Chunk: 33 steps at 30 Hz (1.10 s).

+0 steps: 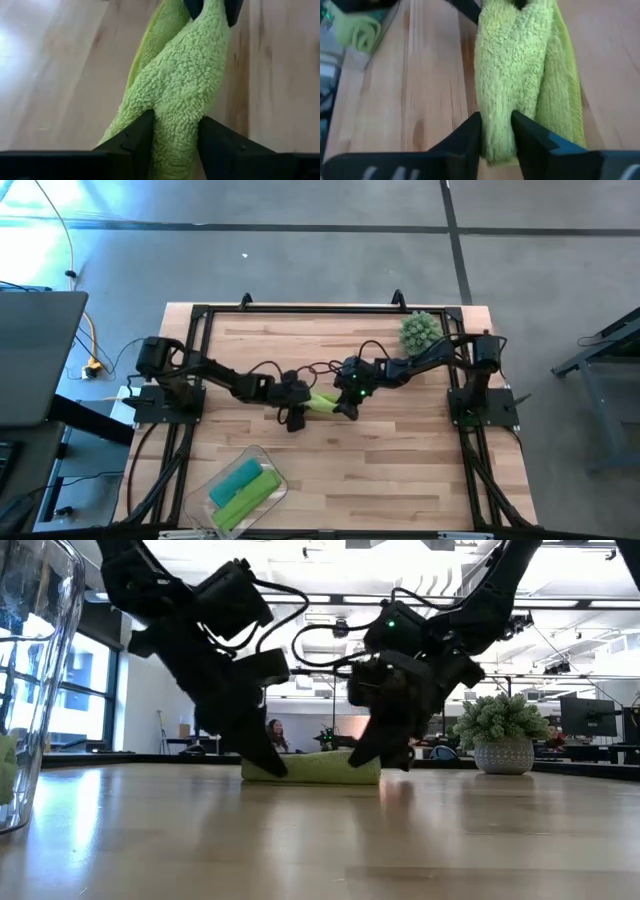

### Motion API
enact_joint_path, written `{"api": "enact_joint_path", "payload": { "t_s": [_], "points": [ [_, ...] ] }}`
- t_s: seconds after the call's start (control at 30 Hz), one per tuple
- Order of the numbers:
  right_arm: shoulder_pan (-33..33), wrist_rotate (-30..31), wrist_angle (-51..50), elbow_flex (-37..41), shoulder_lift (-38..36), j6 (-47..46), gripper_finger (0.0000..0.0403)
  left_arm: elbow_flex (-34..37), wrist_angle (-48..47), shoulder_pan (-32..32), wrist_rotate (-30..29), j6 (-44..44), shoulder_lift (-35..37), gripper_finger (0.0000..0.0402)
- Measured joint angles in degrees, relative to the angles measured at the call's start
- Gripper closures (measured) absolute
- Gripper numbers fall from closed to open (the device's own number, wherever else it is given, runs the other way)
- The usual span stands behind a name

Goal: Roll microfiber towels into tight, uniform cylinder then place into a basket
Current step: Roll the light green microfiber cloth

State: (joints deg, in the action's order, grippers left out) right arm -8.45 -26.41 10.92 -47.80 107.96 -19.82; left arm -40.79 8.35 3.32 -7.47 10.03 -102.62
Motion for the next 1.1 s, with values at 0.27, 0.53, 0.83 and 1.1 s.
{"api": "enact_joint_path", "payload": {
  "t_s": [0.27,0.53,0.83,1.1],
  "points": [
    [0.6,6.5,-8.8,0.2,-10.9,17.1,0.0273,0.1,1.0,3.4,6.3,3.7,-0.1,0.0334],
    [10.5,25.8,-7.4,0.1,-15.9,34.5,0.0272,0.2,1.8,6.5,12.2,5.9,-0.1,0.0363],
    [14.9,34.1,-0.4,0.0,-9.7,35.9,0.027,0.3,3.0,6.5,12.9,6.3,-0.4,0.036],
    [14.7,36.1,-0.5,-0.1,-5.0,33.3,0.0212,0.3,3.2,6.4,12.9,6.5,-0.4,0.036]
  ]
}}
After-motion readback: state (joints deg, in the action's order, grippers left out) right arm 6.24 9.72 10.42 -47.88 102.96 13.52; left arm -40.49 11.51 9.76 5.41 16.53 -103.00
